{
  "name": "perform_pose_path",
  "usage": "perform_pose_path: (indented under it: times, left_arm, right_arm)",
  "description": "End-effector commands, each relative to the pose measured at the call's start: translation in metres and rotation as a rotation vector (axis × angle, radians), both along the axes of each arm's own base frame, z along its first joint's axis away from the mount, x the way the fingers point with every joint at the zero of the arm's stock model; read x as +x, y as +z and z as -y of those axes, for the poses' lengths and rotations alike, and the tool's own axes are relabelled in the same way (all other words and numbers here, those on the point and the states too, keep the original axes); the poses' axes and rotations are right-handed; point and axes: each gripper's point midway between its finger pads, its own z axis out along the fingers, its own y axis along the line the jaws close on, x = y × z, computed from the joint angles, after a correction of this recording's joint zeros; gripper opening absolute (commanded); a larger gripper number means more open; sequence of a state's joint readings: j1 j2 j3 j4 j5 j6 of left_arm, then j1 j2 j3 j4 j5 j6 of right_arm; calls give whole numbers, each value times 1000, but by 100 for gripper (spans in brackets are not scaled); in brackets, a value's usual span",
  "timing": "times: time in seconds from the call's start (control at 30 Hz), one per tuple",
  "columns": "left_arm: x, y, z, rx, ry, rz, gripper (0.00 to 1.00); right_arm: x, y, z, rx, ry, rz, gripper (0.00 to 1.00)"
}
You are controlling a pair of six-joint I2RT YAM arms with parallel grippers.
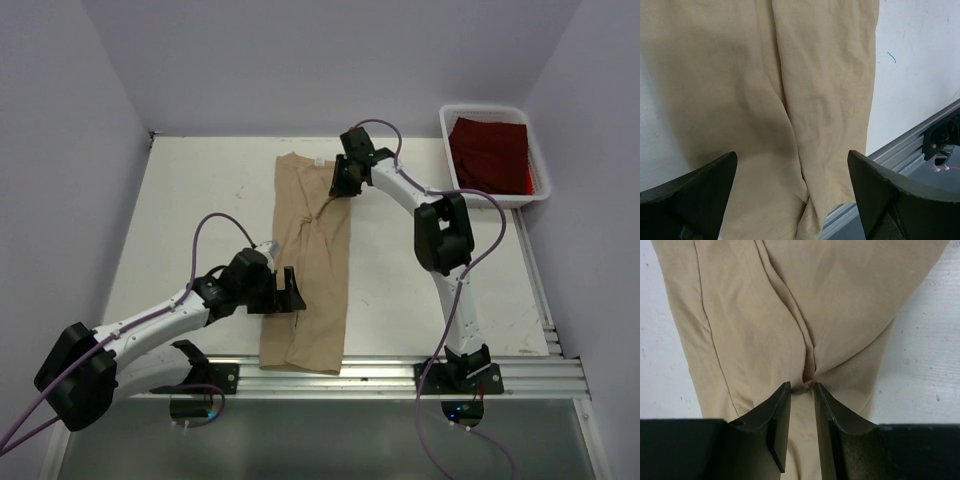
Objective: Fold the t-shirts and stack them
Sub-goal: Fold the tshirt
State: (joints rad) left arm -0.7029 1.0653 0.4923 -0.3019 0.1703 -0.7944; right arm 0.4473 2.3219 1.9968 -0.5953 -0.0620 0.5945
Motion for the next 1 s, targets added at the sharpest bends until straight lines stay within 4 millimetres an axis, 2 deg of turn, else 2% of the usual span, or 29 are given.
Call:
perform_pose_path:
  times: [0.0,0.07,0.17,0.27,0.33,0.5,0.67,0.77,0.8,0.87,0.9,0.97]
  left_arm:
    - [1,1,0,-7,18,9,95]
    - [1,1,-1,-7,21,9,95]
    - [0,1,-1,-8,20,10,95]
    - [-1,0,-2,-6,20,7,95]
    - [0,0,-2,-5,23,8,95]
    - [-1,-1,-2,-5,23,8,95]
    - [-1,-2,-2,-5,23,8,95]
    - [-1,-2,-3,-6,24,7,95]
    - [-2,-3,-3,-5,24,6,95]
    - [-1,-1,-4,-5,29,12,95]
    - [-2,-2,-5,-1,29,7,95]
    - [-2,-2,-5,0,31,10,95]
  right_arm:
    - [6,13,-8,16,-1,28,30]
    - [6,10,-9,19,0,21,30]
    - [5,7,-12,29,4,16,20]
    - [4,10,-16,38,13,22,5]
    - [4,13,-18,42,15,26,0]
    - [2,32,-28,81,52,69,0]
    - [-1,47,-60,179,141,114,0]
    - [-4,46,-80,238,186,111,0]
    - [-9,40,-88,263,209,86,0]
    - [-9,38,-97,283,230,79,0]
    - [-12,30,-104,286,246,62,0]
    - [-14,30,-112,295,267,60,0]
